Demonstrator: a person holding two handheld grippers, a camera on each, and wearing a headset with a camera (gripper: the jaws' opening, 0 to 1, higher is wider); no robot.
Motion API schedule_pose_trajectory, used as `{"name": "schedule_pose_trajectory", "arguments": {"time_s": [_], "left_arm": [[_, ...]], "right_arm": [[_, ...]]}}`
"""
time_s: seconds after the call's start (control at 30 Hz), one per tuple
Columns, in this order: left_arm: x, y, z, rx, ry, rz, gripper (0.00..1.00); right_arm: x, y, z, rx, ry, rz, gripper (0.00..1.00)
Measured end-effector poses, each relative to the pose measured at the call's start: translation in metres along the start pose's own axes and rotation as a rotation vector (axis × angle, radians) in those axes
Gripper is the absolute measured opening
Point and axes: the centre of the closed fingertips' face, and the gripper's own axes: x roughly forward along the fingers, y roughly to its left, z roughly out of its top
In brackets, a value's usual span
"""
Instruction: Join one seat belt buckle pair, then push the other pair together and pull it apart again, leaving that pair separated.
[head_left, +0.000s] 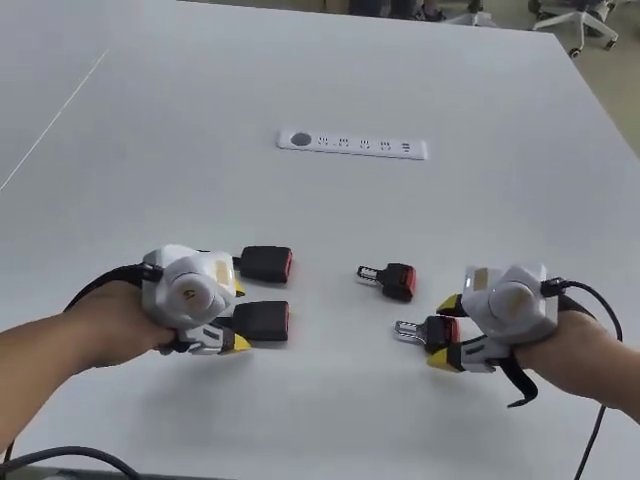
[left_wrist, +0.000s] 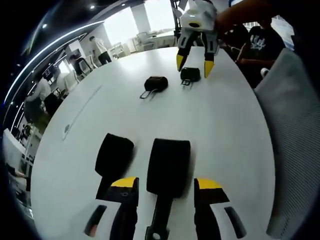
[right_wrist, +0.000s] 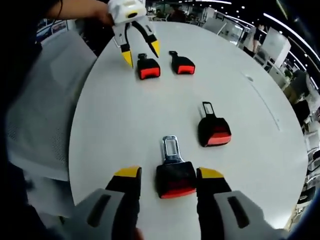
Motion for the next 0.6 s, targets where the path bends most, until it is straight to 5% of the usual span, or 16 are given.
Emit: {"name": "schedule_pose_trajectory", "arguments": {"time_s": [0.6], "left_arm": [[0.012,-0.003,0.0,0.082,0.053,-0.095,0.34]], "right_arm": [[0.006,-0.005,-0.02,0.0,0.048,0.089,0.39]]}}
